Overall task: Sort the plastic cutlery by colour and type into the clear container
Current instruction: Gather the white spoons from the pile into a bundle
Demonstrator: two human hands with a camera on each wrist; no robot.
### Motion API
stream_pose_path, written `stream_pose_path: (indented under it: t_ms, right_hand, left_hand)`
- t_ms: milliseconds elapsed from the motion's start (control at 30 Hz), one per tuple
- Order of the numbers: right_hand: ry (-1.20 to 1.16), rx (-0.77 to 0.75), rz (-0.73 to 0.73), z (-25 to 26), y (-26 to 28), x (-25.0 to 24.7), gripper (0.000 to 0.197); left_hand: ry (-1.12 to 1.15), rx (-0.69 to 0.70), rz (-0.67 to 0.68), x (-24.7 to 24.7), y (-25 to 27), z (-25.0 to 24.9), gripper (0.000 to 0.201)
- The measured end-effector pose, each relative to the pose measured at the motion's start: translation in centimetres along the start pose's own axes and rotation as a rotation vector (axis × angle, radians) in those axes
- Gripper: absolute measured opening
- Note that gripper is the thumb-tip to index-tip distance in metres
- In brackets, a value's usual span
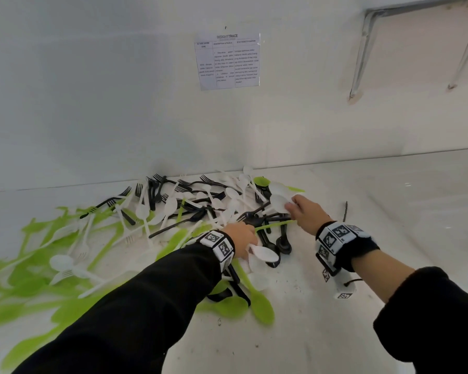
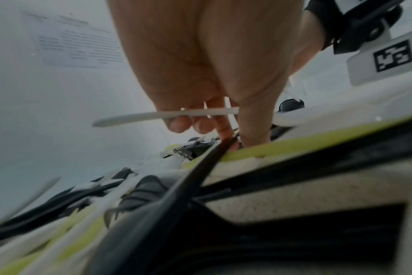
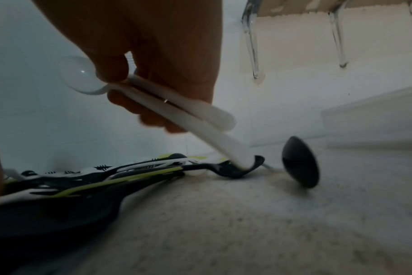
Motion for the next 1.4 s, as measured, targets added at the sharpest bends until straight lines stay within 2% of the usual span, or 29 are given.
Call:
stream_pose_path:
  t_ms: [67, 200, 300, 400, 500, 533, 600, 667, 767, 900, 1000, 1200, 1300, 1400]
  right_hand:
    - [-0.100, 0.051, 0.032, 0.2, 0.0, 0.7, 0.018]
    - [-0.240, 0.130, -0.001, 0.3, -0.6, 1.7, 0.023]
    - [-0.320, 0.196, -0.016, 0.8, -0.8, 2.2, 0.028]
    - [-0.221, 0.220, 0.016, 1.7, -0.7, 3.3, 0.014]
    - [-0.019, 0.203, 0.178, 2.5, -0.3, 5.5, 0.022]
    - [0.055, 0.184, 0.216, 2.8, -0.1, 6.3, 0.018]
    - [0.172, 0.139, 0.243, 3.4, 0.6, 7.3, 0.009]
    - [0.307, 0.089, 0.223, 4.0, 1.1, 7.9, 0.017]
    - [0.437, 0.020, 0.225, 4.9, 2.0, 8.7, 0.016]
    - [0.558, -0.041, 0.259, 5.9, 2.8, 9.6, 0.034]
    - [0.601, -0.063, 0.286, 5.8, 3.3, 9.9, 0.043]
    - [0.699, -0.137, 0.281, 5.7, 3.3, 9.8, 0.039]
    - [0.738, -0.162, 0.247, 5.6, 2.9, 9.5, 0.046]
    - [0.683, -0.175, 0.189, 5.6, 2.3, 8.4, 0.043]
  left_hand:
    - [0.045, -0.029, -0.081, -0.2, 0.1, 0.6, 0.032]
    - [0.218, -0.099, -0.338, -1.3, 1.2, 2.2, 0.020]
    - [0.325, -0.142, -0.536, -2.5, 2.6, 3.0, 0.022]
    - [0.451, -0.262, -0.736, -3.2, 4.3, 4.0, 0.035]
    - [0.557, -0.366, -0.865, -2.8, 5.0, 5.4, 0.038]
    - [0.598, -0.384, -0.890, -2.5, 5.0, 5.8, 0.039]
    - [0.659, -0.416, -0.909, -2.2, 5.0, 6.0, 0.039]
    - [0.748, -0.438, -0.941, -1.9, 5.1, 6.0, 0.035]
    - [0.821, -0.508, -0.946, -1.5, 5.3, 6.1, 0.034]
    - [0.788, -0.594, -0.897, -0.8, 5.2, 6.9, 0.039]
    - [0.770, -0.644, -0.893, -0.3, 5.3, 7.5, 0.042]
    - [0.876, -0.721, -0.864, 0.2, 5.2, 7.6, 0.042]
    - [0.885, -0.741, -0.884, 0.6, 5.4, 7.8, 0.035]
    - [0.909, -0.740, -0.950, 0.8, 5.6, 7.8, 0.029]
Point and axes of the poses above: each hand's wrist, its own y-axis away from the middle knuckle, its own x-axis out of the palm, z = x × y, the point moved 5 cm from there along -y, towards the middle knuckle, and after that the axes turned 15 degrees about x, right-handed, at the moved point
